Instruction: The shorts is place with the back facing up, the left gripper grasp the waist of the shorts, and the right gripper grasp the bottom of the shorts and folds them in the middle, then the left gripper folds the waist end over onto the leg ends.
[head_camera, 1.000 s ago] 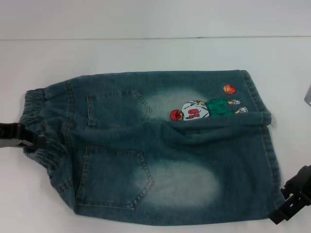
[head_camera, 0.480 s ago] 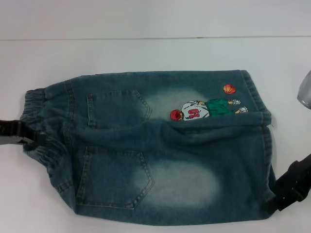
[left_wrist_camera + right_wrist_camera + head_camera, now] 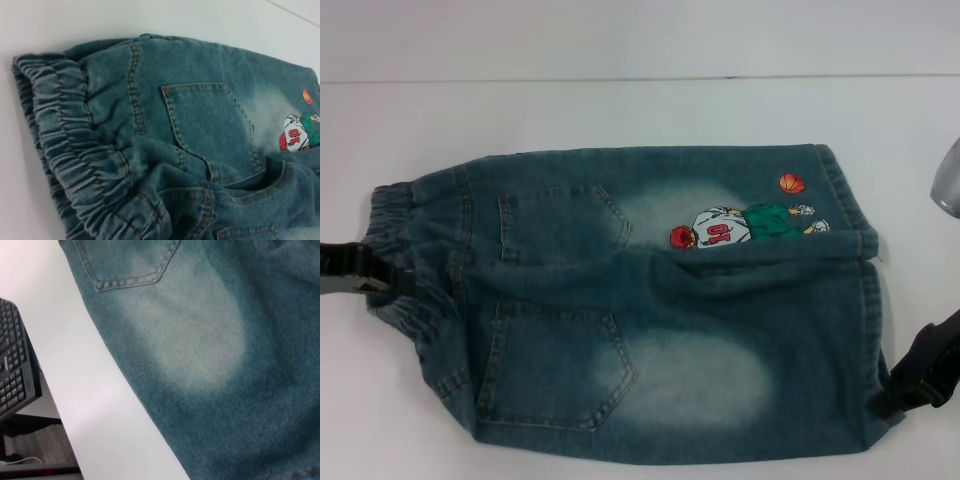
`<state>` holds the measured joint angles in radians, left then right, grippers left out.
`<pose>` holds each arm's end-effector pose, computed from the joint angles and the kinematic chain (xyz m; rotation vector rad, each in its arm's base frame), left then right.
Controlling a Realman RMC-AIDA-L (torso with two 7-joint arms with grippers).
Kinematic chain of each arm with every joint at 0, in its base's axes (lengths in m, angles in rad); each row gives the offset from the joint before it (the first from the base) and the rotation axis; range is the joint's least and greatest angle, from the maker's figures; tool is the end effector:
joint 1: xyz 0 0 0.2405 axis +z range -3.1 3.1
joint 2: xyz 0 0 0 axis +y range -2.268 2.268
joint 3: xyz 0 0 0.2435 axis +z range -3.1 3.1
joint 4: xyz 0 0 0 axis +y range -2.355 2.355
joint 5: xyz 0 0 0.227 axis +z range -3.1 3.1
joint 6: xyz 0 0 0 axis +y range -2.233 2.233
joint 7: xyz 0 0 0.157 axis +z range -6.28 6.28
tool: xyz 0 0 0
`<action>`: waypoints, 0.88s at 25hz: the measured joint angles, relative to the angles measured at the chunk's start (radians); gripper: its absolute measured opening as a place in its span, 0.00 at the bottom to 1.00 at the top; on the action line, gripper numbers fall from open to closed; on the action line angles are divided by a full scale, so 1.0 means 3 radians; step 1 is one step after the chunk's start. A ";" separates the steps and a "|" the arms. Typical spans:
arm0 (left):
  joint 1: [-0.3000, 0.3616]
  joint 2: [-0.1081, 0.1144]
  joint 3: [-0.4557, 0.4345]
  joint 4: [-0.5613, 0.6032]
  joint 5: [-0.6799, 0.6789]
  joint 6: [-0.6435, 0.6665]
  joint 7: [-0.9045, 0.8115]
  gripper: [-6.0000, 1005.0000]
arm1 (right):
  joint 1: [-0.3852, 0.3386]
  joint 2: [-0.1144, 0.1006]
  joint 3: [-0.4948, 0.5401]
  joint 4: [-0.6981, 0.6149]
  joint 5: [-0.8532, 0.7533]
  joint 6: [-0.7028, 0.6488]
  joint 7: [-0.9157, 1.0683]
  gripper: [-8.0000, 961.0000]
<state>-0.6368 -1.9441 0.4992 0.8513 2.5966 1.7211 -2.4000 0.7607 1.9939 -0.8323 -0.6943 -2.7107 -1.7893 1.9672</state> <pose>-0.3023 0.3505 0.0841 -2.2729 -1.8246 -0.1110 0.2687 0.3321 0.0100 2.7659 -1.1023 0.4721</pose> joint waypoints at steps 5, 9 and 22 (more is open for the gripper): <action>-0.0003 0.0013 -0.0157 0.0000 -0.0009 0.0004 -0.0012 0.05 | -0.0034 -0.0032 0.0121 -0.0010 0.0077 0.0003 -0.0058 0.09; -0.0011 0.0066 -0.0430 -0.0086 -0.0010 -0.0014 -0.0029 0.05 | -0.0081 -0.0138 0.0630 0.0057 0.0301 0.0096 -0.0155 0.03; -0.0003 0.0164 -0.0514 -0.0134 0.0041 0.0064 -0.0027 0.05 | -0.0136 -0.0234 0.0843 0.0410 0.0856 0.0486 -0.0229 0.02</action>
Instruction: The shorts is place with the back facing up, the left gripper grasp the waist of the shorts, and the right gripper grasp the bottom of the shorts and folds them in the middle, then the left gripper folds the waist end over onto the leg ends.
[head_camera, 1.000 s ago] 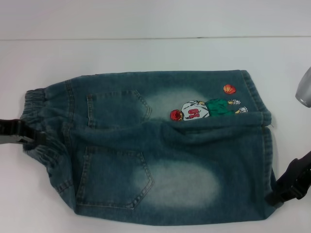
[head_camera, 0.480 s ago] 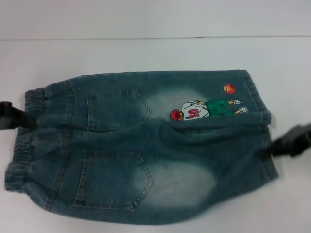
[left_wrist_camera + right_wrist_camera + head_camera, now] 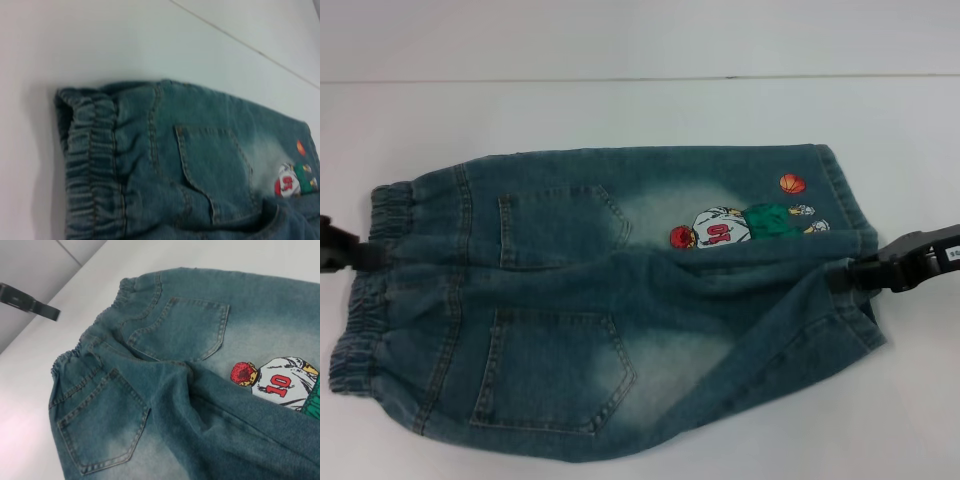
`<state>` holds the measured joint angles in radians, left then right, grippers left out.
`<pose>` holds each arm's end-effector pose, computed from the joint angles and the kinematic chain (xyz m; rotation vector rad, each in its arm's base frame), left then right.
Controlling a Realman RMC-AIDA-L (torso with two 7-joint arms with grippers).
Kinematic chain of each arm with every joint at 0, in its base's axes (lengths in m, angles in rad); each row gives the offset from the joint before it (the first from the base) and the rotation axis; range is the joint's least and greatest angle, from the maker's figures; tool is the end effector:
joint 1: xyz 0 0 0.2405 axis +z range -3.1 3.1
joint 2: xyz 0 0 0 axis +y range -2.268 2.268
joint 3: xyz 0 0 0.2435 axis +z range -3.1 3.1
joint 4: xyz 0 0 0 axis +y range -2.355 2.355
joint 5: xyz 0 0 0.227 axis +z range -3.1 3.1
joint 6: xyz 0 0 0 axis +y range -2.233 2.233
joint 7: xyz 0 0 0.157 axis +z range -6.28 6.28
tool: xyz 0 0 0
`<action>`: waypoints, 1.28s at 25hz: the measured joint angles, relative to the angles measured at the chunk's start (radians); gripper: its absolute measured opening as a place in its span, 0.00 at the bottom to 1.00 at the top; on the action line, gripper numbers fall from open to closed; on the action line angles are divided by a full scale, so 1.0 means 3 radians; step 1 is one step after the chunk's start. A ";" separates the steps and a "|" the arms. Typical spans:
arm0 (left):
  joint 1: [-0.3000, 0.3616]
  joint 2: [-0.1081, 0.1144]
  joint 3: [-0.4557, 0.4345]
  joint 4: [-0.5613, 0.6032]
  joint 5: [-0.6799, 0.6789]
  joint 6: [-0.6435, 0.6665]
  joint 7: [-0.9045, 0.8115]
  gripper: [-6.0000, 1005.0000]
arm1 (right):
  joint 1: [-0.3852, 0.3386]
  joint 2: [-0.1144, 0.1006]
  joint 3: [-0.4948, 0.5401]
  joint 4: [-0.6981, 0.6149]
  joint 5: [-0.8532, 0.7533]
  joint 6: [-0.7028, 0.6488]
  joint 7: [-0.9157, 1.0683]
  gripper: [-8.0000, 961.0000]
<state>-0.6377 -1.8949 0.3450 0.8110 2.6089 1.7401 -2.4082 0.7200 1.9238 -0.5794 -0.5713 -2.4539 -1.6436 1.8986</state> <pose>-0.3156 0.3484 0.1108 -2.1563 -1.8990 -0.2701 0.2748 0.3624 0.0316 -2.7796 1.2755 0.2059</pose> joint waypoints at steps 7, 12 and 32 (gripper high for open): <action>0.0008 0.0047 0.0086 0.0196 0.0283 0.0285 -0.0264 0.06 | 0.0008 0.0031 -0.0068 0.0004 0.0000 0.0075 0.0003 0.02; 0.0030 0.0011 0.0214 0.0190 0.0398 0.0207 -0.0384 0.31 | 0.0020 0.0048 -0.0126 0.0004 0.0002 0.0082 0.0002 0.02; 0.0102 -0.0076 0.0332 0.0132 0.0728 -0.0091 -0.0422 0.75 | 0.0054 0.0091 -0.0228 0.0000 0.0004 0.0127 -0.0003 0.02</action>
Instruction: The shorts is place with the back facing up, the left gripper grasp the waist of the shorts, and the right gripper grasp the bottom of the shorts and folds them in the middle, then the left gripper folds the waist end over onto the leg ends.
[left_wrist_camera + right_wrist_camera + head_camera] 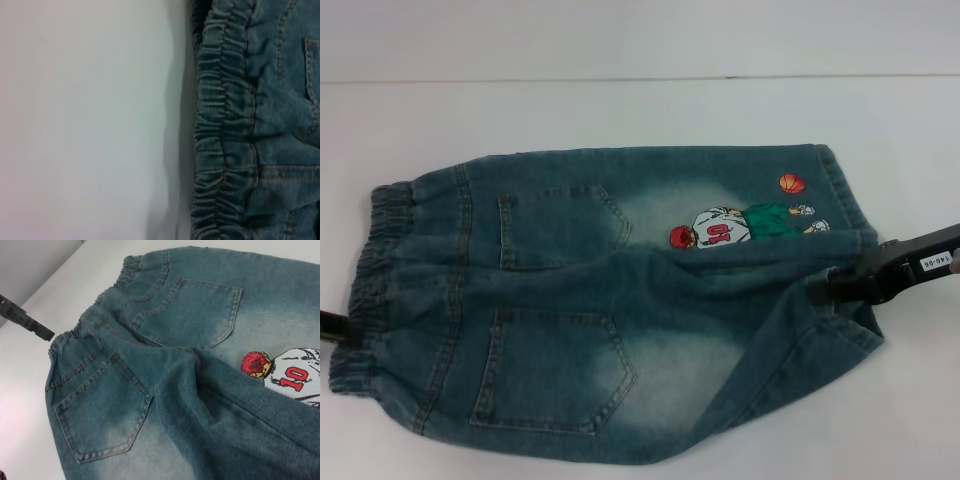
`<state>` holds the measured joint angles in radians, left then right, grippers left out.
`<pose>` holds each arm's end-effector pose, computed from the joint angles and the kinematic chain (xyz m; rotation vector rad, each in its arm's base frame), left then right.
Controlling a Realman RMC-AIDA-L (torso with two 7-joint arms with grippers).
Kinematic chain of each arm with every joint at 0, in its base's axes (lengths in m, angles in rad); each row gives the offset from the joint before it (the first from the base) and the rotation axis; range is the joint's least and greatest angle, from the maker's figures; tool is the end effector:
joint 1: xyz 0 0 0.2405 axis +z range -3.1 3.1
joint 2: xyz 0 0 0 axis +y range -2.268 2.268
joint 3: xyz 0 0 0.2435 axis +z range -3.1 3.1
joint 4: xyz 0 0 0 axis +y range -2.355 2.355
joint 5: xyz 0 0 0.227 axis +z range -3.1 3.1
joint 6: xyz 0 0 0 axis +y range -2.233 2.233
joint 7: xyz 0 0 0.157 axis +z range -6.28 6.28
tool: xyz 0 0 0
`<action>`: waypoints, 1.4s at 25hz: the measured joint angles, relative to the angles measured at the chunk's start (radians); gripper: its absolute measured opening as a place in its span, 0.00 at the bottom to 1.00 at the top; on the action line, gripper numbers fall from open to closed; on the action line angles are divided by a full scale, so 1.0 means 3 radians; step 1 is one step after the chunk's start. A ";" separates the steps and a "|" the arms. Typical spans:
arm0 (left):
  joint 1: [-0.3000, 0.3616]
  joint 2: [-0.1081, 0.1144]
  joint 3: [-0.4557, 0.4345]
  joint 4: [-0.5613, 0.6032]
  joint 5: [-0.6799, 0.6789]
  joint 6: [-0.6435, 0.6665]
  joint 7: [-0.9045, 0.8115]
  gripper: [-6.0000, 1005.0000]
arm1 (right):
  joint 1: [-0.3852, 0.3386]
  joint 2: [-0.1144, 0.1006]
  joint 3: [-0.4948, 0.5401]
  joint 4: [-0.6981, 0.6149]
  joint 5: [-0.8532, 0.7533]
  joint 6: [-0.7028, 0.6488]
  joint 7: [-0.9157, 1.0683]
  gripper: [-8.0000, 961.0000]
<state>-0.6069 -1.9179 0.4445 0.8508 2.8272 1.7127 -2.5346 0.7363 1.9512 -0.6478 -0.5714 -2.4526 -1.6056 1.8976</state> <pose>-0.3481 0.3241 0.1025 -1.9682 -2.0389 0.1241 0.2675 0.3644 0.0140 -2.8214 1.2294 0.1332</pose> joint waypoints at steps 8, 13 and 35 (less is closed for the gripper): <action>-0.0016 -0.0024 0.0049 -0.0078 0.0000 -0.0068 0.0023 0.71 | 0.0000 -0.0001 -0.0001 0.0001 0.0000 0.0001 -0.0025 0.02; -0.0024 -0.0035 0.0053 -0.0087 -0.0020 -0.0060 0.0025 0.68 | 0.0000 -0.0001 -0.0003 0.0005 0.0000 0.0001 -0.0026 0.02; -0.0059 -0.0062 0.0052 -0.0057 -0.0114 -0.0027 0.0151 0.19 | -0.0004 -0.0001 0.0019 0.0002 0.0015 0.0004 -0.0014 0.02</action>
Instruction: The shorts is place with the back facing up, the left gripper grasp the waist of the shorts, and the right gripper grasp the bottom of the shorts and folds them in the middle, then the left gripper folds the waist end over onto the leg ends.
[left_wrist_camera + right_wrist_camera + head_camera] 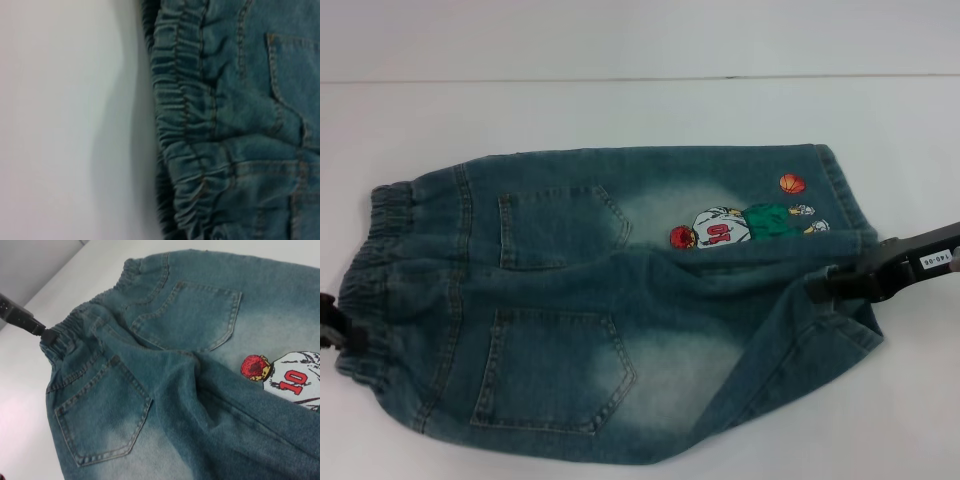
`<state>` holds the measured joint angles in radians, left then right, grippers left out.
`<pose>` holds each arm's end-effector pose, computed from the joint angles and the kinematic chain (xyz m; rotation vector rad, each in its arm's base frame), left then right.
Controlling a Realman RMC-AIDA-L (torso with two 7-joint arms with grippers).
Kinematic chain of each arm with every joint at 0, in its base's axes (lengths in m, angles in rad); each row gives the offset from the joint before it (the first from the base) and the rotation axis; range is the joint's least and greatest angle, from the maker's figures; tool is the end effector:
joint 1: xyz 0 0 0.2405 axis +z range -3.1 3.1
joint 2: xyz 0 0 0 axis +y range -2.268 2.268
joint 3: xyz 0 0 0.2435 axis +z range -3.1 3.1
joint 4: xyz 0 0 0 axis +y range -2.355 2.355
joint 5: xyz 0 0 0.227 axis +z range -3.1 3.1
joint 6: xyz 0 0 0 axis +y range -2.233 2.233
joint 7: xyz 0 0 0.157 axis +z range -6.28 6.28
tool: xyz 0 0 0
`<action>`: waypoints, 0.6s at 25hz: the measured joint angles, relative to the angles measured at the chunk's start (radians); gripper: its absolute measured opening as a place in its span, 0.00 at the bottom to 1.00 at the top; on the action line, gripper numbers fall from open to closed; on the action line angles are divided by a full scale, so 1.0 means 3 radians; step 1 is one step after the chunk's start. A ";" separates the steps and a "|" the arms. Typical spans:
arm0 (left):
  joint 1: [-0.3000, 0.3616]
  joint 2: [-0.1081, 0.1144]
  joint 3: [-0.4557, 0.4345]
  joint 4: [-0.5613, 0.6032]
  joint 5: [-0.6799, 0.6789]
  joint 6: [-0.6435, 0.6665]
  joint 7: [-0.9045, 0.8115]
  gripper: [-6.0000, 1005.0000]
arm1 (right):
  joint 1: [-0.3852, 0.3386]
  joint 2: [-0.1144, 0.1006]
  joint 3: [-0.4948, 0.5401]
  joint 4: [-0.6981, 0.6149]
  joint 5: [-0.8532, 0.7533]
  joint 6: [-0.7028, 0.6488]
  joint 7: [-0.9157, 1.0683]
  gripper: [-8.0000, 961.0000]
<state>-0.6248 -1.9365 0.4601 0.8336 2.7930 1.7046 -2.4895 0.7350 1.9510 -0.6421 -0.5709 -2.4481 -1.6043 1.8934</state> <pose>-0.3367 0.3312 0.0885 -2.0686 -1.9894 0.0986 0.2675 0.3648 0.0145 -2.8176 1.2267 0.1467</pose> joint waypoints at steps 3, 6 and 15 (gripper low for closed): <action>0.0000 0.0026 -0.0083 -0.0005 -0.0116 0.0030 -0.0018 0.11 | -0.0016 -0.0001 0.0069 -0.0010 0.0032 0.0002 0.0010 0.02; -0.0019 0.0055 -0.0240 -0.0019 -0.0164 0.0045 -0.0027 0.03 | -0.0027 -0.0011 0.0162 -0.0023 0.0130 0.0048 0.0016 0.02; -0.0060 0.0123 -0.0639 -0.0167 -0.0482 -0.0165 -0.0135 0.04 | -0.0043 0.0021 0.0238 0.0002 0.0550 0.0506 -0.0005 0.02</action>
<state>-0.6427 -1.8995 0.2685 0.7836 2.6485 1.6553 -2.5299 0.7220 1.9573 -0.5707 -0.5704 -2.2830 -1.4525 1.8919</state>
